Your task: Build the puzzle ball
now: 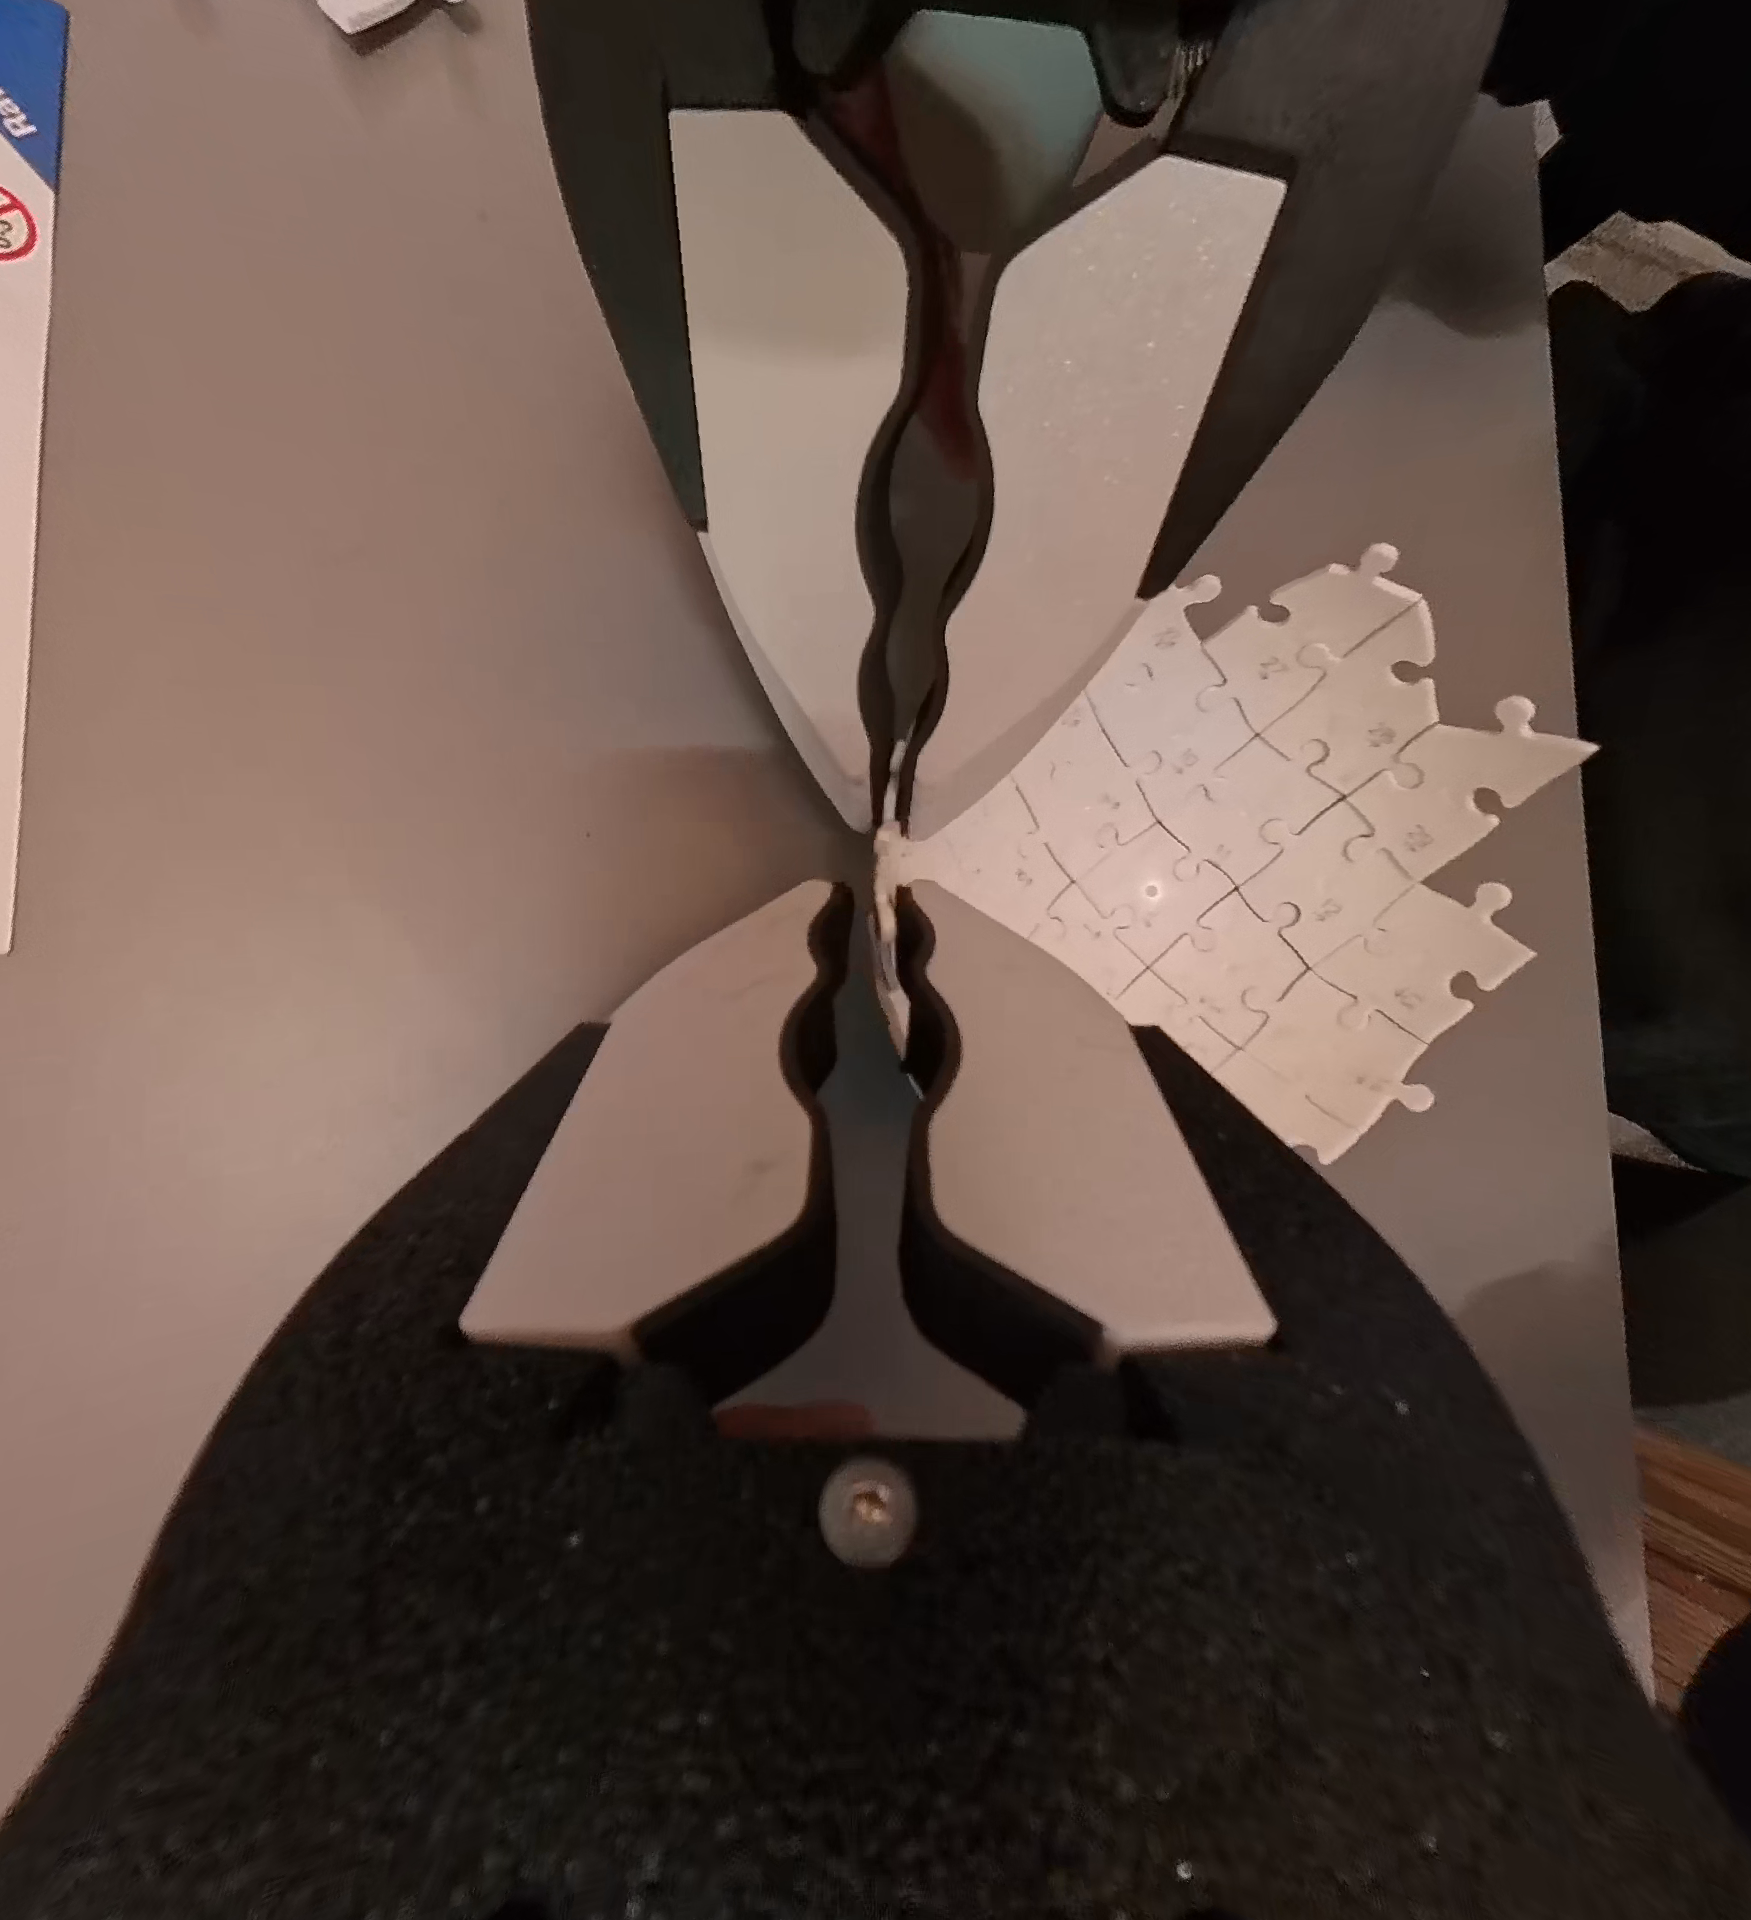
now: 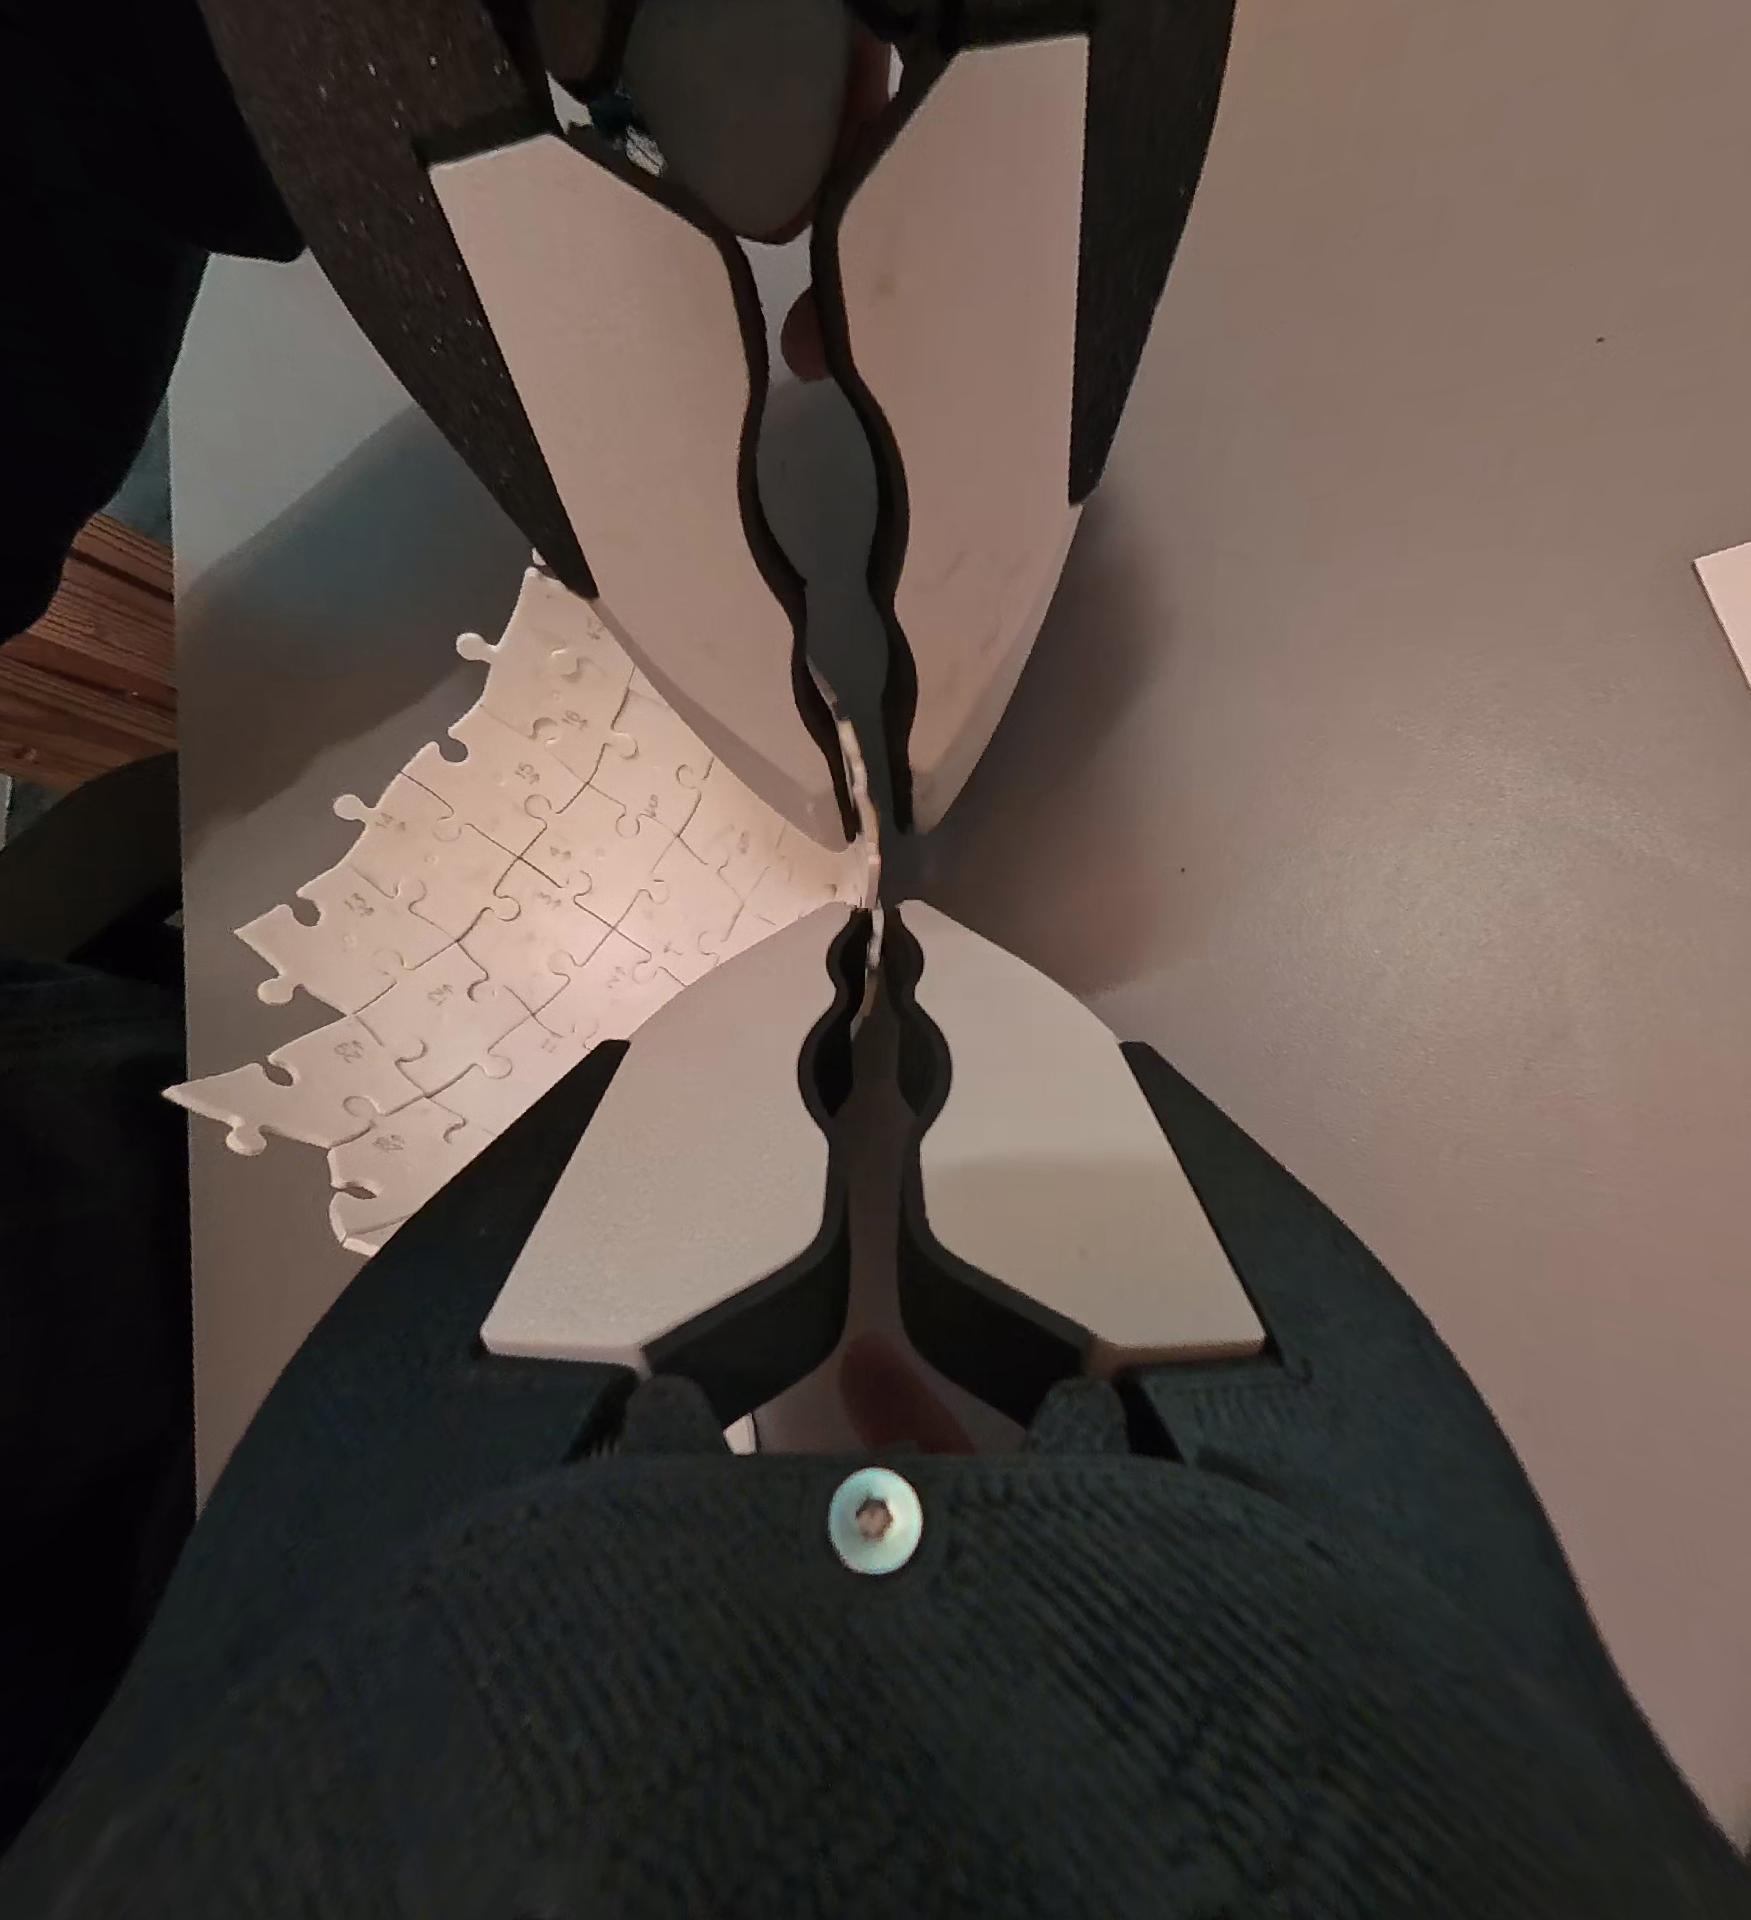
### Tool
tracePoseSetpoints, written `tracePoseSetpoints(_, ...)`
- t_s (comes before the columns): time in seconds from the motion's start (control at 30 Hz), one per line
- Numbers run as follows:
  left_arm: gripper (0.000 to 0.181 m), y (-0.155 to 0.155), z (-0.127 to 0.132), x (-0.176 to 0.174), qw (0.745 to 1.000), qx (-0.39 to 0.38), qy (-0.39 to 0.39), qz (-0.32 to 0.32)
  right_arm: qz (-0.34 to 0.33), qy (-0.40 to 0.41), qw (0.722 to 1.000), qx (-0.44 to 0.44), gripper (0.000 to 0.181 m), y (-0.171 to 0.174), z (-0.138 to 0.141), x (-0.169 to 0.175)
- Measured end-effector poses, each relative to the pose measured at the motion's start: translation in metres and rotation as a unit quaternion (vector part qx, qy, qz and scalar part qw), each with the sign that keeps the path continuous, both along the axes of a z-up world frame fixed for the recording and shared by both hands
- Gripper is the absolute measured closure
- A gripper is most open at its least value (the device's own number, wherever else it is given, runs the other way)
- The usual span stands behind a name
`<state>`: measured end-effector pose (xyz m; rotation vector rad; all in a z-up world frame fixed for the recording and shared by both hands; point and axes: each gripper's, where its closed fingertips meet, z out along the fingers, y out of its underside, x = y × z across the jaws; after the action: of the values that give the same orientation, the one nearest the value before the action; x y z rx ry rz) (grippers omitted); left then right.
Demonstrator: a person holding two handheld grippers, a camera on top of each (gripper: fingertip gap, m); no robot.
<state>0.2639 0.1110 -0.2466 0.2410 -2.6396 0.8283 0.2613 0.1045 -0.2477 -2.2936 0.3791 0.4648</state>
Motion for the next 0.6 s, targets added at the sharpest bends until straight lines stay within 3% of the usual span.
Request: tracePoseSetpoints(0.6,0.179,0.0005,-0.0020,-0.0053,0.998,0.030,-0.003,-0.061,0.023,-0.020,1.000,0.006,0.178,0.0028,0.0018,-0.0011)
